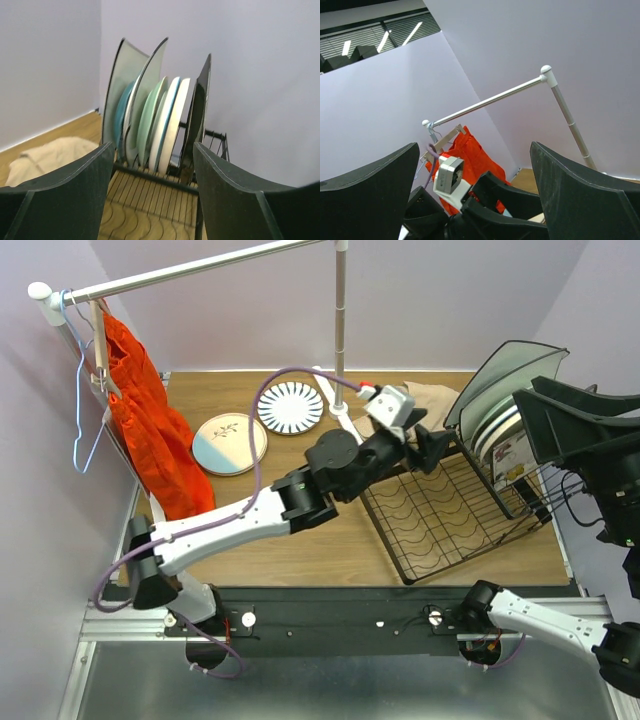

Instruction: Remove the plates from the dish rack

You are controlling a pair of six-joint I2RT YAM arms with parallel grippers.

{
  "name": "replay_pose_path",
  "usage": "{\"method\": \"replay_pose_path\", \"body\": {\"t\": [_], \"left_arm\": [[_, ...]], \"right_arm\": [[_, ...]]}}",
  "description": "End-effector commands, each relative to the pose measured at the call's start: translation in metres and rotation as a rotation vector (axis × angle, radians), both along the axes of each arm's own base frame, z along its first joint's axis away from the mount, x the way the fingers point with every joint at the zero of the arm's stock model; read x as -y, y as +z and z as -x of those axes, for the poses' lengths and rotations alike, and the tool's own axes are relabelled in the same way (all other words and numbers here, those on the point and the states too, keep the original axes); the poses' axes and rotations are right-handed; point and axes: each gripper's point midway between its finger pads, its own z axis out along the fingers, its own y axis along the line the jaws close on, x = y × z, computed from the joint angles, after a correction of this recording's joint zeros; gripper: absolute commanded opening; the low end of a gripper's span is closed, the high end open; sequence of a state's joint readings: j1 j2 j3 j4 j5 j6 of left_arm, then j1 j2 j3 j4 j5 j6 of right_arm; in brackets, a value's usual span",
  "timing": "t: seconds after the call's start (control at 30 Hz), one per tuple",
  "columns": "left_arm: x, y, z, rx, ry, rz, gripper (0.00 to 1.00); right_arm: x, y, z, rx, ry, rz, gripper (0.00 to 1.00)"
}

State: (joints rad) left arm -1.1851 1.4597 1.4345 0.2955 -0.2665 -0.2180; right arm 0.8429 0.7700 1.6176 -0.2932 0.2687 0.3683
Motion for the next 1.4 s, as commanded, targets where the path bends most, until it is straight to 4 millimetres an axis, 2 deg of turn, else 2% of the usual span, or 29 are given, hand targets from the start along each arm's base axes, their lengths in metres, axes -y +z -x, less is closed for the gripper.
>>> {"method": "replay_pose_path", "body": {"t": [0.0, 0.03, 0.07, 0.1, 0.13, 0.17, 0.27, 0.4, 0.57, 0.8, 1.07, 1.37], "left_arm": [[0.043, 0.013, 0.001, 0.087, -0.064, 0.004, 0.72], [0.049, 0.025, 0.003, 0.106, -0.069, 0.022, 0.72], [0.063, 0.013, 0.001, 0.116, -0.069, -0.012, 0.72], [0.069, 0.013, 0.000, 0.122, -0.068, -0.017, 0.72], [0.073, 0.025, 0.003, 0.138, -0.071, 0.001, 0.72], [0.085, 0.014, 0.000, 0.143, -0.073, -0.025, 0.72], [0.104, 0.015, 0.002, 0.161, -0.095, -0.021, 0.72], [0.121, 0.009, 0.004, 0.168, -0.115, -0.028, 0.71], [0.140, -0.010, -0.004, 0.159, -0.100, -0.066, 0.71], [0.154, -0.031, -0.014, 0.165, -0.073, -0.119, 0.70], [0.170, -0.044, -0.001, 0.184, -0.118, -0.147, 0.67], [0.180, -0.054, 0.001, 0.215, -0.124, -0.183, 0.63]], "right_arm": [[0.005, -0.004, 0.004, 0.005, -0.005, 0.005, 1.00], [0.008, -0.003, 0.006, 0.007, -0.007, -0.002, 1.00], [0.010, -0.003, 0.007, 0.010, -0.008, -0.006, 1.00], [0.015, -0.003, 0.011, 0.015, -0.011, -0.013, 1.00], [0.018, -0.002, 0.012, 0.017, -0.015, -0.020, 1.00], [0.020, -0.003, 0.013, 0.015, -0.018, -0.024, 1.00], [0.029, -0.002, 0.019, 0.022, -0.028, -0.042, 1.00], [0.036, 0.001, 0.024, 0.034, -0.031, -0.056, 1.00], [0.044, 0.005, 0.031, 0.049, -0.030, -0.074, 1.00], [0.046, 0.003, 0.031, 0.045, -0.036, -0.075, 1.00], [0.046, 0.000, 0.028, 0.038, -0.052, -0.070, 1.00], [0.041, 0.000, 0.024, 0.033, -0.049, -0.060, 1.00]]}}
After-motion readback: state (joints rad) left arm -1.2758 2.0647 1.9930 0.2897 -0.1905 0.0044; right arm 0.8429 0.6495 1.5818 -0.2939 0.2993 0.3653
